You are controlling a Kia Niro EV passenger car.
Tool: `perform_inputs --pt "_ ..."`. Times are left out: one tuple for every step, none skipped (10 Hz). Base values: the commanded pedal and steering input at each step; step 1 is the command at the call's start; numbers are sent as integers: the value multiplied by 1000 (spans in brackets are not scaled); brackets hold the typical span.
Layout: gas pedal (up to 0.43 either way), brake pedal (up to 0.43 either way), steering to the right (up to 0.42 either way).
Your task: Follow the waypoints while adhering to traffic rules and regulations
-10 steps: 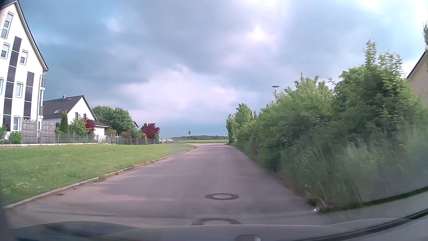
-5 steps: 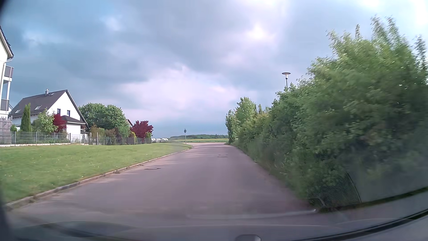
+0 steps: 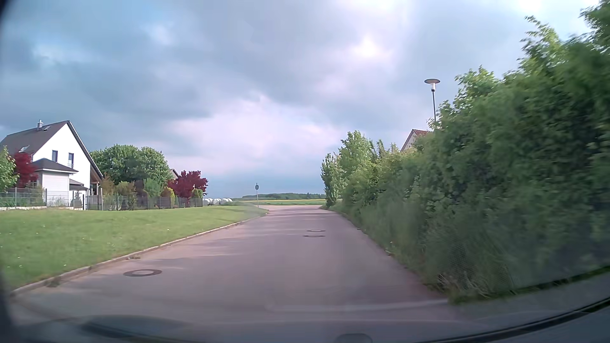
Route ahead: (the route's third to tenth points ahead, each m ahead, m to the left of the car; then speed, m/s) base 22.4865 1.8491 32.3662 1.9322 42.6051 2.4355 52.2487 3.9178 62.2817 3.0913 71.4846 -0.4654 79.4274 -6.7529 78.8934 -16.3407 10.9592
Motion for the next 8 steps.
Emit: perform_inputs --pt "28 0 0" --pt "28 0 0" --pt "28 0 0" --pt "28 0 0" --pt "28 0 0" --pt "47 0 0" --pt "130 0 -6" --pt "138 0 -15"
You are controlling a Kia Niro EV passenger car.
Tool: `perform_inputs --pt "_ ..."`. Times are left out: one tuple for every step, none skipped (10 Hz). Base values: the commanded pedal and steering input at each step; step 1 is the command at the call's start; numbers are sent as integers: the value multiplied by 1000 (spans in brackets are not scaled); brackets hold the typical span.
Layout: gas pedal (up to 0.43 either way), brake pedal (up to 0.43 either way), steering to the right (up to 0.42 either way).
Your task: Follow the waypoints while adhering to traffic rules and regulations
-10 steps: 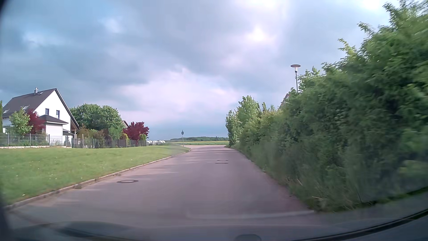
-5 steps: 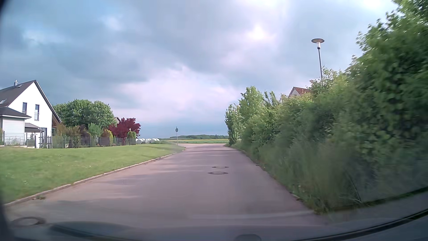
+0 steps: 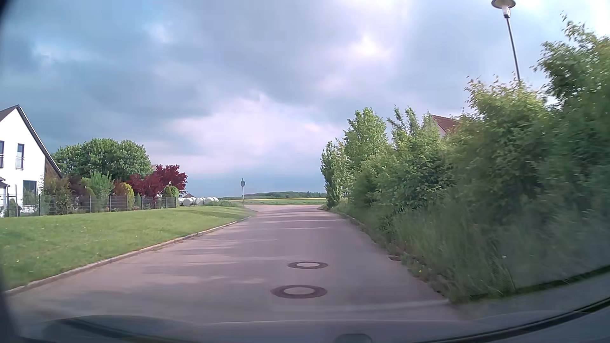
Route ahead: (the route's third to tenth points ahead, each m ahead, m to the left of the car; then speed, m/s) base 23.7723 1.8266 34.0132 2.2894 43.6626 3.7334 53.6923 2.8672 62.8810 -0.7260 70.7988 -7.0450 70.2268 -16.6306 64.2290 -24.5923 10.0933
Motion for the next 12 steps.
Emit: perform_inputs --pt "138 0 -22" --pt "138 0 -22" --pt "138 0 -19" --pt "138 0 -19" --pt "138 0 -19" --pt "138 0 -19" --pt "138 0 -19" --pt "138 0 -17" --pt "130 0 -17" --pt "130 0 -17" --pt "130 0 -15" --pt "118 0 -14"
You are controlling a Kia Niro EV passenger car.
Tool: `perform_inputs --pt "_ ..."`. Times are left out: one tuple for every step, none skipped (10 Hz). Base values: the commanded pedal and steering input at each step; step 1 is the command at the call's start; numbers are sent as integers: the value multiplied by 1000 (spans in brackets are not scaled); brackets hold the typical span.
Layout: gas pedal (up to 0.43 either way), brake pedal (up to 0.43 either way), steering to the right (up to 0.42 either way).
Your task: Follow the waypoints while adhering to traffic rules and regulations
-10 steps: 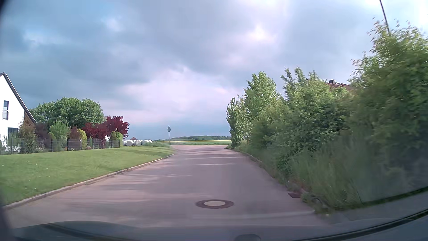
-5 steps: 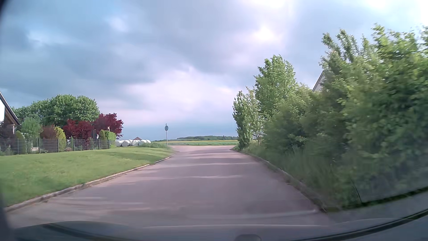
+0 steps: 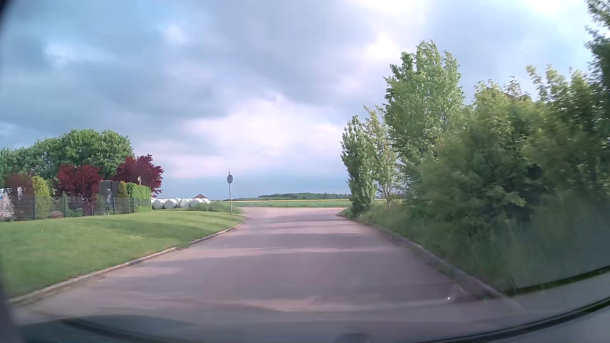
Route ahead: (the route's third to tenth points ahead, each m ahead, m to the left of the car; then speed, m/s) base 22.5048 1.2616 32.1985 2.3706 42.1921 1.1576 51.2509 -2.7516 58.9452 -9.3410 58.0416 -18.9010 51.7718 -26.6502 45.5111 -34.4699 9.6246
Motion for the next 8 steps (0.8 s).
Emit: perform_inputs --pt "110 0 -14" --pt "110 0 -14" --pt "110 0 -12" --pt "110 0 -12" --pt "110 0 -12" --pt "110 0 -12" --pt "110 0 -12" --pt "110 0 -12"
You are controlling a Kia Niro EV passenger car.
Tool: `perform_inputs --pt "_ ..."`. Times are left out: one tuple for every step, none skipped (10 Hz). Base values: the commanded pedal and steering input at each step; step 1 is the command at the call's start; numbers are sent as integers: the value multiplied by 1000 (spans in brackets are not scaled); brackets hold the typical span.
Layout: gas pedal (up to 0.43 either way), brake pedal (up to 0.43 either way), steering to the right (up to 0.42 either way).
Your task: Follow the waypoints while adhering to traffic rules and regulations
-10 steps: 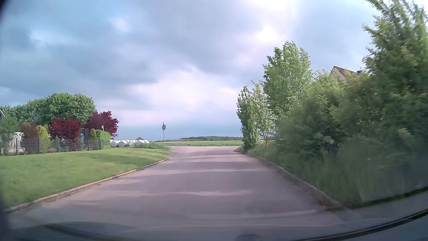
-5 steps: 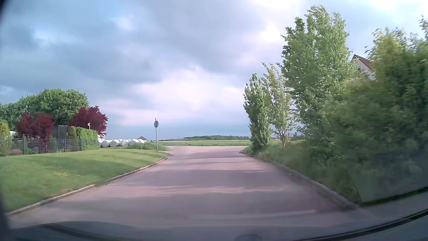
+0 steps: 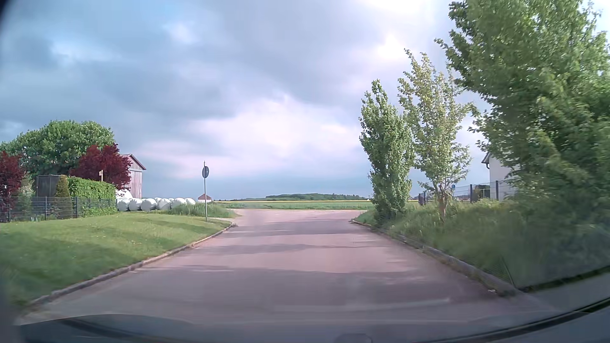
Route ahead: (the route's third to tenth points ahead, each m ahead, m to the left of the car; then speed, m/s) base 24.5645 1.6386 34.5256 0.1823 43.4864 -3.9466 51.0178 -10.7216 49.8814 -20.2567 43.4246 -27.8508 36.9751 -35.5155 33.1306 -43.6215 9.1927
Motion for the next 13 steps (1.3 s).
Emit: perform_inputs --pt "110 0 -12" --pt "110 0 -12" --pt "110 0 -11" --pt "110 0 -12" --pt "98 0 -11" --pt "87 0 -11" --pt "79 0 -11" --pt "79 0 -7" --pt "79 0 0" --pt "79 0 4" --pt "79 0 4" --pt "79 0 4" --pt "79 0 4"
